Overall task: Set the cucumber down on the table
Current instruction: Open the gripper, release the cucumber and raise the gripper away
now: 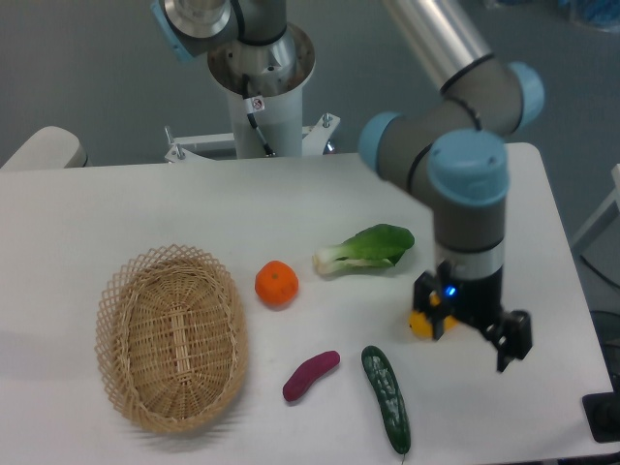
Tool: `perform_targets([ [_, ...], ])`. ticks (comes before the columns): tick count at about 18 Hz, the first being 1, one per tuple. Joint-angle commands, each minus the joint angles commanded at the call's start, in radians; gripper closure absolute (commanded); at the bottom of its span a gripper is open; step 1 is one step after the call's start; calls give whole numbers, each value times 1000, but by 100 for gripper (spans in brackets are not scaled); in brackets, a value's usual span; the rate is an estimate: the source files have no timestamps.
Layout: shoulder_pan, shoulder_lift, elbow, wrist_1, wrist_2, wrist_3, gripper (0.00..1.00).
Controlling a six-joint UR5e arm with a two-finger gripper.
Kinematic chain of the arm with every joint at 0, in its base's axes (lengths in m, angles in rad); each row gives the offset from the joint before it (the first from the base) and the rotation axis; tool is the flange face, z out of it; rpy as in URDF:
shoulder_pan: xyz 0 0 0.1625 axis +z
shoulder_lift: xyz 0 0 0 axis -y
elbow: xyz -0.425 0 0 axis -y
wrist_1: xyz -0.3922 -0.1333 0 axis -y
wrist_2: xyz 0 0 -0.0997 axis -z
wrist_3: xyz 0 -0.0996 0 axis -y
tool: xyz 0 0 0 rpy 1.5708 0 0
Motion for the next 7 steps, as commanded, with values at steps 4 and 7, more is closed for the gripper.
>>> perform_targets([
  [4,43,15,0,-57,-2,149,0],
  [7,43,17,1,-57,-2,162,0],
])
